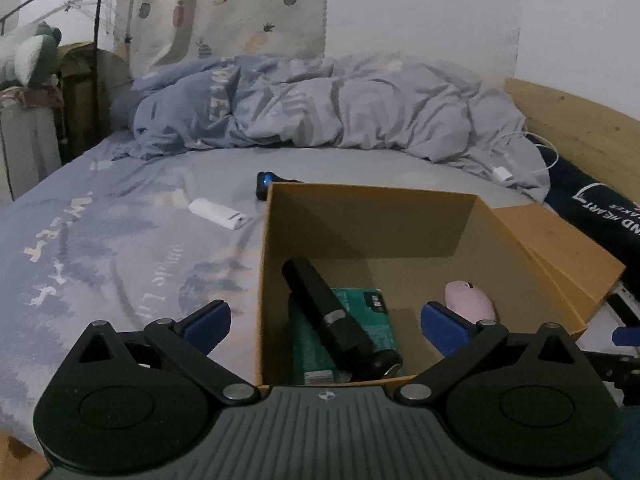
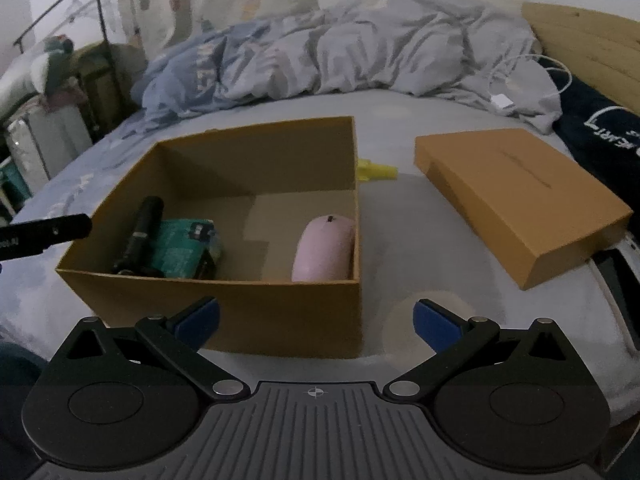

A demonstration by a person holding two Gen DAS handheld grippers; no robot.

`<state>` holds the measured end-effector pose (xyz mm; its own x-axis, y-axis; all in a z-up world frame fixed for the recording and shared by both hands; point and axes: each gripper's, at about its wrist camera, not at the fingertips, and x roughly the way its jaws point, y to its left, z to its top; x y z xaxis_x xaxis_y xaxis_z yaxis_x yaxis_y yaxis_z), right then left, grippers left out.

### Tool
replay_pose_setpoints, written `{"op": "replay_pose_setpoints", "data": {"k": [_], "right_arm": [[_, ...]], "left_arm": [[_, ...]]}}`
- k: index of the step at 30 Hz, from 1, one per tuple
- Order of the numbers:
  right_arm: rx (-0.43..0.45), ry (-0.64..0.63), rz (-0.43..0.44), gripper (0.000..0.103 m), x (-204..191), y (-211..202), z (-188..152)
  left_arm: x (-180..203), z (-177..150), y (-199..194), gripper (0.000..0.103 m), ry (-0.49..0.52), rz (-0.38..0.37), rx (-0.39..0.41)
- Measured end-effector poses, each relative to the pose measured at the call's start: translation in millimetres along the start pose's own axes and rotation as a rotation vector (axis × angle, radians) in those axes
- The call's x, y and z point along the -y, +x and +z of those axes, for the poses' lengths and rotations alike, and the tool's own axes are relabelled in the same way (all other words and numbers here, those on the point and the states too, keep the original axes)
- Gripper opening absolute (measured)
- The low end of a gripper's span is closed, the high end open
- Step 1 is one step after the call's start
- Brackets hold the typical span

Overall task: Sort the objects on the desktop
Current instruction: 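Move the left tool toward the white power bank on the sheet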

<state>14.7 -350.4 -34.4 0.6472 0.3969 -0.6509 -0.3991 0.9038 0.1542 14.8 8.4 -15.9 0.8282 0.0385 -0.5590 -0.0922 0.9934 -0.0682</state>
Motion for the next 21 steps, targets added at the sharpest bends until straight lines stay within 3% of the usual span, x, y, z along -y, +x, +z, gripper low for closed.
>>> {"op": "replay_pose_setpoints", "data": {"k": [10, 14, 21], "right_arm": [[0.015, -0.052, 0.084, 0.103, -21.3, 7.5, 42.5], [0.041, -0.074, 0.120, 0.103, -30.1, 9.5, 79.6], [0.071, -0.054, 0.237, 0.103, -39.6, 7.7, 159.1]], "left_arm": [[-15.9, 11.1, 7.2, 0.103, -0.051, 0.037, -0.053], [-28.2, 25.5, 9.2, 0.103, -0.058, 0.050, -0.048], [-54.6, 79.5, 8.4, 0.103, -0.099, 0.078, -0.013]]}}
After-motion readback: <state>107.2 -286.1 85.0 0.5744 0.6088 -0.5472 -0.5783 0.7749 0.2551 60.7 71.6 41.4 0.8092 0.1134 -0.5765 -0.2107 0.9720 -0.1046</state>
